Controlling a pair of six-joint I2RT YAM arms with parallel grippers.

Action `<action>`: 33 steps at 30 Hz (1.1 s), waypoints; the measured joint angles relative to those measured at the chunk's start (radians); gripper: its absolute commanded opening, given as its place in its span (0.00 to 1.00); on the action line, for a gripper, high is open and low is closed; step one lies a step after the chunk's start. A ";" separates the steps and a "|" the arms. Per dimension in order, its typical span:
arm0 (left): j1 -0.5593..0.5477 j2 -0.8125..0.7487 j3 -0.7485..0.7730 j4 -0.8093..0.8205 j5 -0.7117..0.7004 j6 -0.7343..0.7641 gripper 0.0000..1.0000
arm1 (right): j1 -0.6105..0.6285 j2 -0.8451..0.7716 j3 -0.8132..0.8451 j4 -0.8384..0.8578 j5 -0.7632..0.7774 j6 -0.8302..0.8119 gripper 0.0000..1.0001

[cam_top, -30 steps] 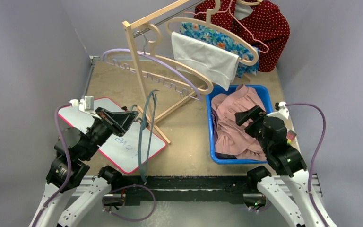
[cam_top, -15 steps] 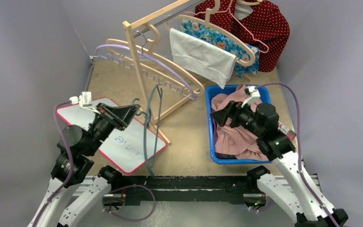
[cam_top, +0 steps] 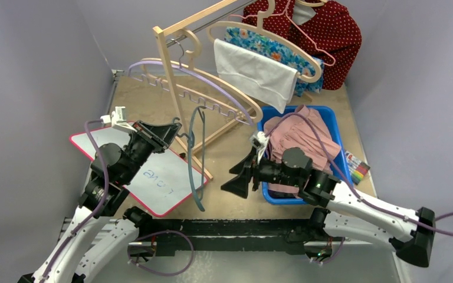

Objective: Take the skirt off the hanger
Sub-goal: Place the hanger at the clothesline.

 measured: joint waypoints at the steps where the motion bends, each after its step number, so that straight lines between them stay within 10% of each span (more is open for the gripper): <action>1: 0.000 -0.002 0.000 0.000 -0.008 0.000 0.00 | 0.031 0.017 0.000 0.018 0.005 -0.005 0.84; 18: 0.000 -0.009 0.000 -0.012 -0.073 0.000 0.00 | 0.502 0.274 0.111 0.070 0.519 -0.060 0.86; 33: 0.000 -0.008 0.000 -0.023 -0.081 0.001 0.00 | 0.744 0.822 0.692 -0.602 1.247 0.216 0.61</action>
